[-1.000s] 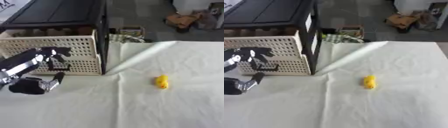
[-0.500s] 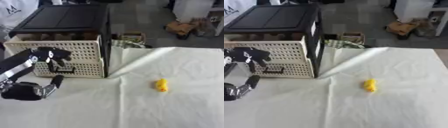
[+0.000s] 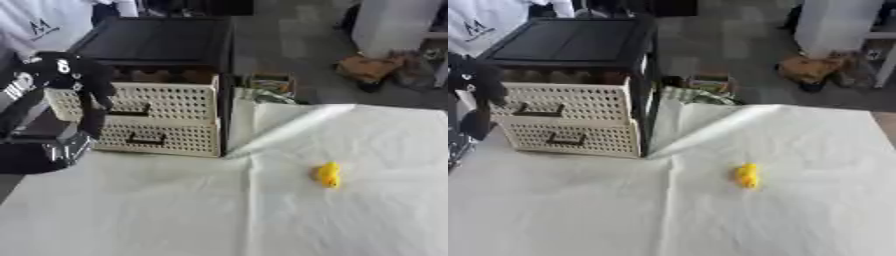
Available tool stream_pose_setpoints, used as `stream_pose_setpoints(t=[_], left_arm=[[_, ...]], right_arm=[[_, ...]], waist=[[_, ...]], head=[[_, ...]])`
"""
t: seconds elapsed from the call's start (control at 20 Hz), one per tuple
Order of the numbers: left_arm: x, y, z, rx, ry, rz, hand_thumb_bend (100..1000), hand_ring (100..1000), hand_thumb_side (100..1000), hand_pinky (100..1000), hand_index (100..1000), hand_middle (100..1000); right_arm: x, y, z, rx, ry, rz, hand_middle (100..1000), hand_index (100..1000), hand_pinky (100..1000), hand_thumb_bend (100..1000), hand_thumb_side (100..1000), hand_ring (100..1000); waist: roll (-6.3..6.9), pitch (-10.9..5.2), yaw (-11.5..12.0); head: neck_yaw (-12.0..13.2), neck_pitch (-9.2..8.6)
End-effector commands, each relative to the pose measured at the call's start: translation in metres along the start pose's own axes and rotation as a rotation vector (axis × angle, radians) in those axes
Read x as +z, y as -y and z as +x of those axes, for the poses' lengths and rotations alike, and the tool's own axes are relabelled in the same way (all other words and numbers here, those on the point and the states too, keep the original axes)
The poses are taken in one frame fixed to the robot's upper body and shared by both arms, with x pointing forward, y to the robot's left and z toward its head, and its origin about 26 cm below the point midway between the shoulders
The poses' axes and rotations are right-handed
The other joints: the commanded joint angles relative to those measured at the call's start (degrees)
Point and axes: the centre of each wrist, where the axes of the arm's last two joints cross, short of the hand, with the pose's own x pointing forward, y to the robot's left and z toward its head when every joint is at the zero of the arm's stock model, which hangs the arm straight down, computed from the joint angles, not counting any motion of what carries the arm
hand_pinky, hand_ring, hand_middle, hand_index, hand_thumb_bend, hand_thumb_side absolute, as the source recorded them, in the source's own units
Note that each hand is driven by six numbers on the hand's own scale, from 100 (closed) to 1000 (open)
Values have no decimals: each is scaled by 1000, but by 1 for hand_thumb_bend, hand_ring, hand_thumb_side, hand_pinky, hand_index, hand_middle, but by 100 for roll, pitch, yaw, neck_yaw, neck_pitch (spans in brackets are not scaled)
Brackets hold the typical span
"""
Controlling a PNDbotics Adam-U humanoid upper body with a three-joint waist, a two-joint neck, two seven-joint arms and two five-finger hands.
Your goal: Pick up objects from table and place into drawer.
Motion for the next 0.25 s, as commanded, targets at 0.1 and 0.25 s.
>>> stream_pose_setpoints(t=[0.1, 0.25], left_arm=[[2, 14, 0, 104, 59, 101, 100, 528, 448, 400, 798, 586], [8, 37, -2, 220, 75, 174, 100, 529, 545, 403, 803, 585]], right_arm=[[-11, 2, 9, -8, 48, 7, 437, 763, 798, 361, 1000, 710], [-14, 1, 11, -19, 64, 12, 447, 765, 794, 352, 1000, 705]], waist=[[-19, -157, -5], [-34, -196, -19]], head=[[-69, 153], [-134, 235]])
